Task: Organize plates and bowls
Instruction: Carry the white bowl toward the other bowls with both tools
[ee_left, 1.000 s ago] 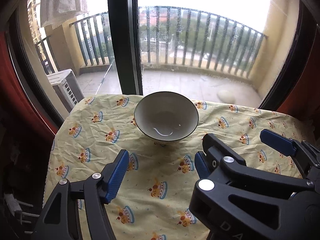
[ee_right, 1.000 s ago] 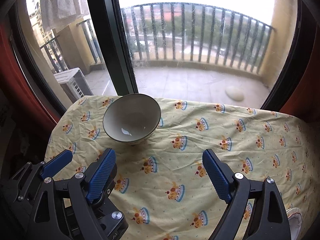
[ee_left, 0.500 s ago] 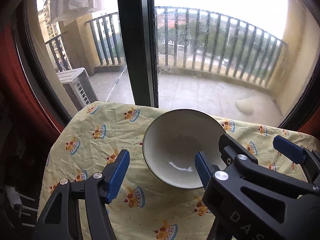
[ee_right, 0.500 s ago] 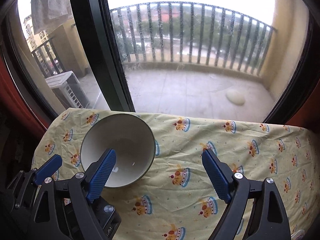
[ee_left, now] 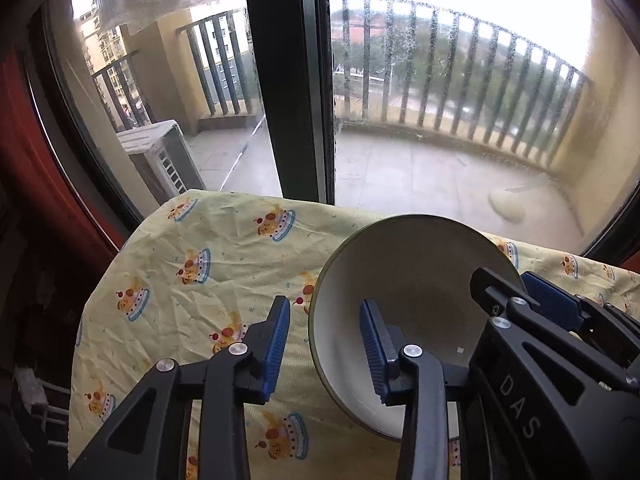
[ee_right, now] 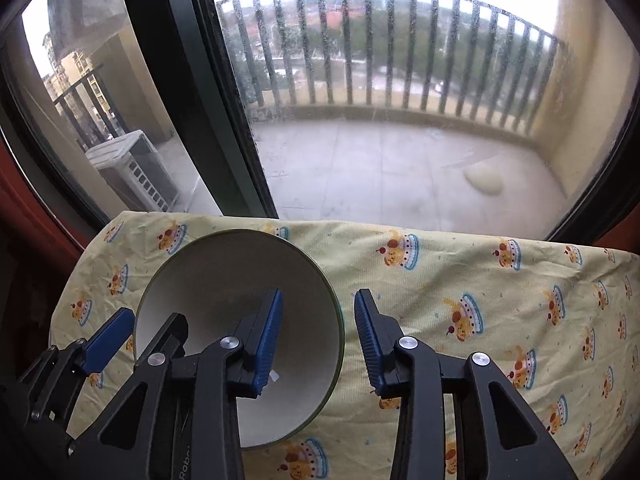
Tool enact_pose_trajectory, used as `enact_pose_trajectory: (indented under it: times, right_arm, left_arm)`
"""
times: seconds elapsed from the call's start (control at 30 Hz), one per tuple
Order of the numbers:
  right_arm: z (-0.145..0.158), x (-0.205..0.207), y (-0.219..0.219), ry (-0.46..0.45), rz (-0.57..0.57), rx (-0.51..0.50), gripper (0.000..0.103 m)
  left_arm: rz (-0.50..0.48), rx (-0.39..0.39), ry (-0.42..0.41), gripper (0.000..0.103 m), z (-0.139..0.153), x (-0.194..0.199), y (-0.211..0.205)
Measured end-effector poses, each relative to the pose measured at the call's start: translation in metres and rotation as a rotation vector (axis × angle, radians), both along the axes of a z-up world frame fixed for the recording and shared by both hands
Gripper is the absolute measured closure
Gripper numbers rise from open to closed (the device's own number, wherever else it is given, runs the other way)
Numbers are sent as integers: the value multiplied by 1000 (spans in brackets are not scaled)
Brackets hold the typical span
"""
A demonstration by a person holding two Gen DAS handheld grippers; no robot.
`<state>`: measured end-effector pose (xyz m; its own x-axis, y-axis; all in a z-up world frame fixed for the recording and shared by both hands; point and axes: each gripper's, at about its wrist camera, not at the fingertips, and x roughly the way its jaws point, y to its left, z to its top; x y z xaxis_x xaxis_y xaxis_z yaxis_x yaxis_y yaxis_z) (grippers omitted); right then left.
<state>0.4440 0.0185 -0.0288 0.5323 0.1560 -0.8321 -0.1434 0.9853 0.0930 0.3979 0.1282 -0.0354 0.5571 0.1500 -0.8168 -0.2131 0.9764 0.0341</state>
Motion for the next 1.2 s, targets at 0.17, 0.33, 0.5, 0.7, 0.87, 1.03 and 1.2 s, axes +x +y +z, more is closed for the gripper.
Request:
enact_pose_trajectory:
  times: [0.17, 0.33, 0.5, 0.7, 0.87, 1.03, 1.2]
  right_arm:
    - [-5, 4, 1, 3, -4, -19, 79]
    - [-9, 5, -1, -9, 9, -36, 83]
    - [-8, 4, 1, -15, 7, -46, 83]
    - [-6, -6, 1, 19, 9, -42, 83]
    - [-3, -27, -4, 25, 9, -42, 83]
    - [3, -53, -10, 41, -18, -48, 83]
    - [12, -80, -15, 47, -49, -55, 83]
  left_arm:
    - [-2, 23, 20, 85, -5, 4, -4]
    - [-9, 29, 9, 87, -6, 3, -5]
    - [1, 0, 18, 88, -7, 1, -1]
    - [-1, 17, 29, 88, -2, -12, -3]
    - [-39, 28, 48, 88, -1, -30, -9]
    - [-59, 15, 61, 88, 4, -51, -12]
    - [-92, 9, 68, 88, 11, -72, -16]
